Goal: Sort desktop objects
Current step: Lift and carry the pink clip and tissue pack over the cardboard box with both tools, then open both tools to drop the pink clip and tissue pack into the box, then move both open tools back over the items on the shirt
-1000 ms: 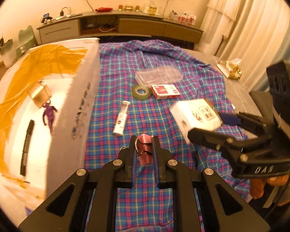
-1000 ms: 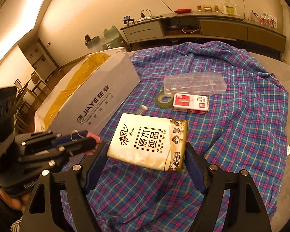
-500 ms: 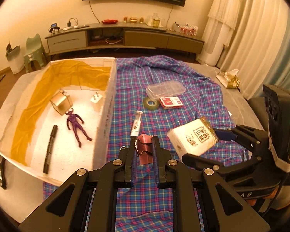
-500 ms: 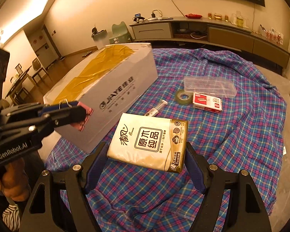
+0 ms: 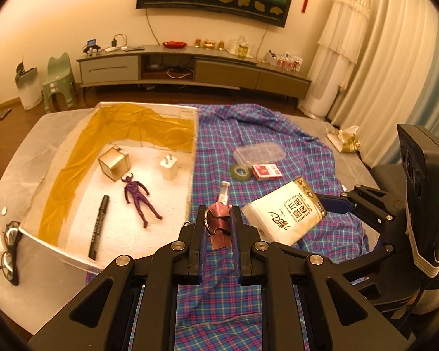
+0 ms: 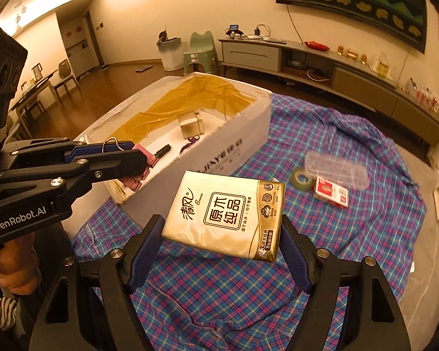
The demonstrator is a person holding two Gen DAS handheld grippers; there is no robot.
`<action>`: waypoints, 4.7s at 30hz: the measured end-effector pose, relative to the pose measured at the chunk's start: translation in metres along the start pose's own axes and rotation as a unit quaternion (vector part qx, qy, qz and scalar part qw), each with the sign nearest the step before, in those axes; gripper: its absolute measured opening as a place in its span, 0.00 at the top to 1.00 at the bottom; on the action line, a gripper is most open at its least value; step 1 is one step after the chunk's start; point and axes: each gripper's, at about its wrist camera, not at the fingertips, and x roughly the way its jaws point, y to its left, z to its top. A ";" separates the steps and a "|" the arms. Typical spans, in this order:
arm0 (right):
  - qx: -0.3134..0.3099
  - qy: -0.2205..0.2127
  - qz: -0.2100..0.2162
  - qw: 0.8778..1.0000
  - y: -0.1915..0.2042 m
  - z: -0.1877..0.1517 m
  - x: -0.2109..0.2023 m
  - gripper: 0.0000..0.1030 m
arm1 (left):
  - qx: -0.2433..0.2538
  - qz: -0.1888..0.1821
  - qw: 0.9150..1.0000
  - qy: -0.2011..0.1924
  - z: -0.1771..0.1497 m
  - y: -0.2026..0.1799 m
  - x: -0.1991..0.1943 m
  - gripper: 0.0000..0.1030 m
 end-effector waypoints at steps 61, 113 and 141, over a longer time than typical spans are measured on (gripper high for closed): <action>-0.134 0.072 -0.033 0.988 0.062 0.132 0.110 0.25 | -0.201 -0.046 0.975 0.086 0.016 0.153 0.057 0.86; -0.168 0.216 -0.074 0.959 0.040 0.178 0.242 0.23 | -0.140 -0.051 0.968 0.204 0.007 0.124 0.112 0.71; -0.152 0.126 -0.025 0.980 0.041 0.132 0.123 0.23 | -0.044 0.035 0.993 0.101 0.011 0.068 0.017 0.68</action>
